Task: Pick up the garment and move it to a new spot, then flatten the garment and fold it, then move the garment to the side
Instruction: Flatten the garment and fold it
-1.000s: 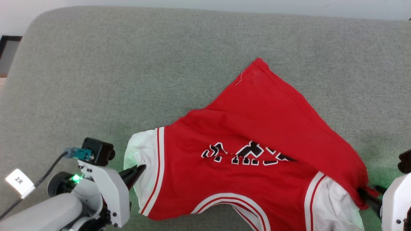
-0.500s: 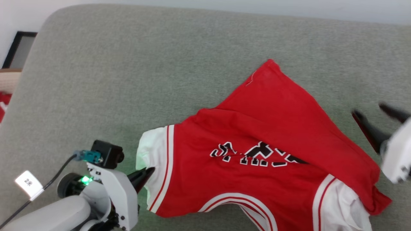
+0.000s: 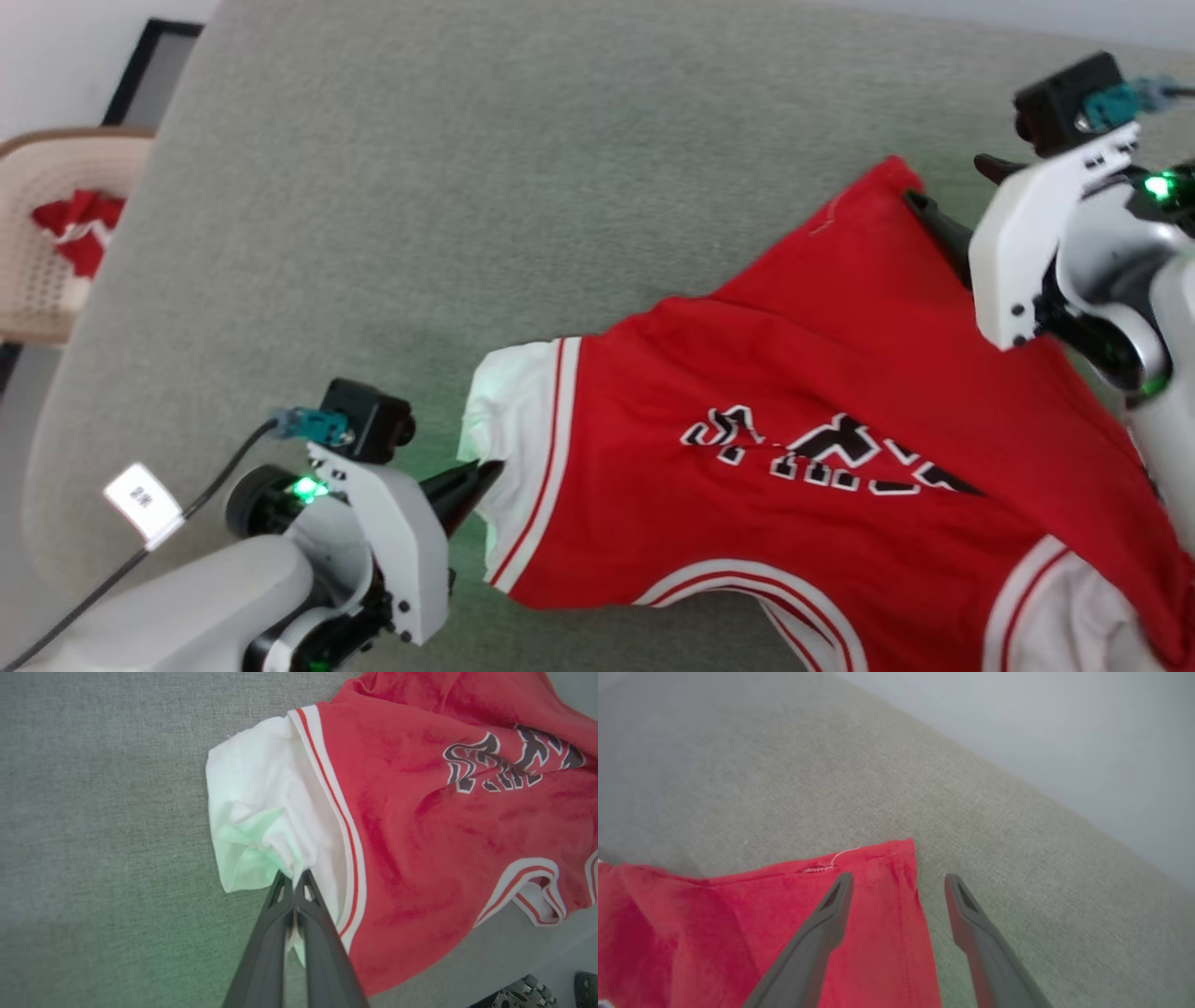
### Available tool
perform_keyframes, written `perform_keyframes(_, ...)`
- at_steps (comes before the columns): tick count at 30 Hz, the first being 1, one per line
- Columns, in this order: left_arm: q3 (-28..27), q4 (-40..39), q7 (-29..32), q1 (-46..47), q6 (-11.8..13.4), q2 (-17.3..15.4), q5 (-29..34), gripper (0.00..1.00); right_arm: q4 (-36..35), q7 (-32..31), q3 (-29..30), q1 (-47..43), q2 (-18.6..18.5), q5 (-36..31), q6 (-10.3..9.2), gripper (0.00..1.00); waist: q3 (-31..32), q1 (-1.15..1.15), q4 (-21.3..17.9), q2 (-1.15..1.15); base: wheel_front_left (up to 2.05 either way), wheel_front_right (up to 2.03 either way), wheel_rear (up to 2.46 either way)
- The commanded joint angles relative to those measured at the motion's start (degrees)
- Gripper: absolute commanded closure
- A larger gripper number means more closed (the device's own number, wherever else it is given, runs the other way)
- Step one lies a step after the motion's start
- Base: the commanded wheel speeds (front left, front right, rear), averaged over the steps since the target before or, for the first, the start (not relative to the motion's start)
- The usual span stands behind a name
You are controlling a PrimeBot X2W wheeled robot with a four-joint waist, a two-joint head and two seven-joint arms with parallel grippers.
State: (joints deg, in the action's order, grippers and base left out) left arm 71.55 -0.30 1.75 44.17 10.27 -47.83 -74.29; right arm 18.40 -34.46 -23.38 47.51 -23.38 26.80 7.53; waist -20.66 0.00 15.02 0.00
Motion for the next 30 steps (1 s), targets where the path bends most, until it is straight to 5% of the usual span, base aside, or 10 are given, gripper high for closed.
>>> perform_keyframes(1, -0.11, 0.28, -0.04, 0.38, -0.27, 0.37, 0.35, 1.0, 0.71, -0.01, -0.63, 0.69, -0.27, 0.35, -0.09, 0.0, -1.32, 0.0, 1.92, 0.0, 0.0, 0.0, 0.0)
perform_keyframes(13, 0.0, 4.86, -0.19, 2.15, -3.7, 4.52, 0.99, 1.0, 23.78, -5.99, -16.31, 11.91, -2.2, 6.49, -0.1, 0.0, -3.86, 0.0, 6.18, 0.0, 0.0, 0.0, 0.0)
perform_keyframes(14, -0.01, 5.23, -0.25, 2.19, -3.79, 4.69, 0.97, 1.0, 25.36, -7.74, -17.3, 11.95, -2.19, 7.32, -0.1, 0.23, -3.91, 0.0, 6.27, 0.0, 0.0, 0.0, 0.0)
perform_keyframes(15, 0.01, 5.52, -0.32, 2.2, -3.98, 4.88, 0.93, 1.0, 26.47, -9.13, -18.28, 12.1, -2.07, 8.11, -0.1, 0.97, -3.96, 0.0, 6.33, 0.0, 0.0, 0.0, 0.0)
perform_keyframes(19, -0.1, 6.53, -0.5, 2.17, -4.55, 5.23, 0.66, 1.0, 28.69, -12.2, -21.01, 13.25, -2.95, 10.8, -0.1, 1.0, -4.1, 0.0, 6.32, 0.0, 0.0, 0.0, 0.0)
perform_keyframes(30, -1.32, 7.73, 1.75, 5.68, -4.69, 2.83, 0.98, 1.0, 29.67, -4.63, -20.22, 19.13, -2.88, 13.83, -0.15, 1.0, -1.99, 0.0, 2.87, 0.0, 0.0, 0.0, 0.0)
